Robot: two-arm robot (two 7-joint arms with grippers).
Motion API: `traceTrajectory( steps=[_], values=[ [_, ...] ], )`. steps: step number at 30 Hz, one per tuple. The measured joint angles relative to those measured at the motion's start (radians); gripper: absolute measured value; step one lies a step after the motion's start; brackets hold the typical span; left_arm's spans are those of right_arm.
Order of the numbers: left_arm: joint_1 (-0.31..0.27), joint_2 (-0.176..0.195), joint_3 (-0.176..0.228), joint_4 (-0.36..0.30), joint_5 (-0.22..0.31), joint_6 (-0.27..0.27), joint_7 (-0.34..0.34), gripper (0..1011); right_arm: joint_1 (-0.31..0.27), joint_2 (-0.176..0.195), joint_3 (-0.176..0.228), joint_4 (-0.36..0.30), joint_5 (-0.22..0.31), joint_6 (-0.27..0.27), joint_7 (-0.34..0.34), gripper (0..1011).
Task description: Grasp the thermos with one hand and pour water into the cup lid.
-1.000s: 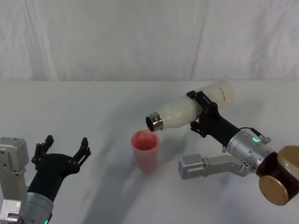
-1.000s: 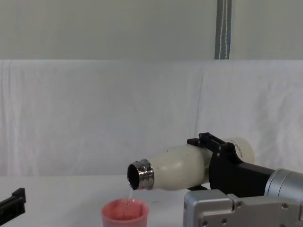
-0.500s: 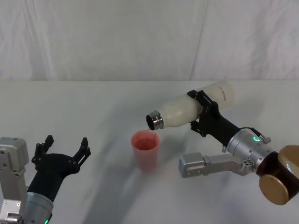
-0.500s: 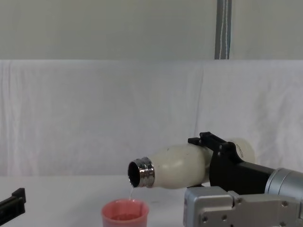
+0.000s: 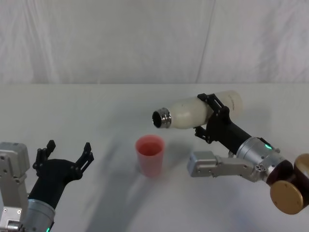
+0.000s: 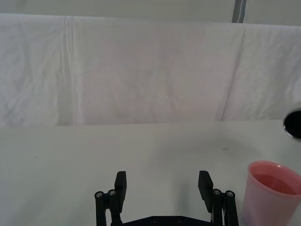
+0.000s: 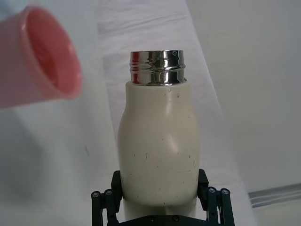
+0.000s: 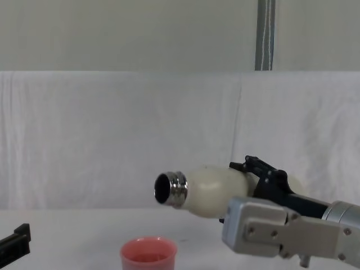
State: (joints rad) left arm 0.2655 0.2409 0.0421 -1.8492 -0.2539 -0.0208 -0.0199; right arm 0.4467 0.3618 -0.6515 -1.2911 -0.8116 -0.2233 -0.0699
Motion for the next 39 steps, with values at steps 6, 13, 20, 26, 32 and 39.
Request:
traceTrajectory(
  steps=[6, 13, 20, 26, 32, 39],
  values=[
    [0.000, 0.000, 0.000, 0.000, 0.000, 0.000, 0.000, 1001, -0.037, -0.015, 0.046, -0.038, 0.094, -0.014, 0.041, 956],
    [0.000, 0.000, 0.000, 0.000, 0.000, 0.000, 0.000, 1001, -0.095, -0.048, 0.131, -0.090, 0.270, -0.042, 0.102, 956],
    [0.000, 0.000, 0.000, 0.000, 0.000, 0.000, 0.000, 1001, -0.157, -0.083, 0.232, -0.142, 0.507, -0.064, 0.187, 956],
    [0.000, 0.000, 0.000, 0.000, 0.000, 0.000, 0.000, 1001, -0.197, -0.104, 0.298, -0.183, 0.646, -0.038, 0.253, 956],
    [0.000, 0.000, 0.000, 0.000, 0.000, 0.000, 0.000, 1001, -0.222, -0.122, 0.339, -0.211, 0.740, -0.002, 0.300, 956],
    [0.000, 0.000, 0.000, 0.000, 0.000, 0.000, 0.000, 1001, -0.241, -0.138, 0.370, -0.232, 0.827, 0.036, 0.336, 956]
  ],
)
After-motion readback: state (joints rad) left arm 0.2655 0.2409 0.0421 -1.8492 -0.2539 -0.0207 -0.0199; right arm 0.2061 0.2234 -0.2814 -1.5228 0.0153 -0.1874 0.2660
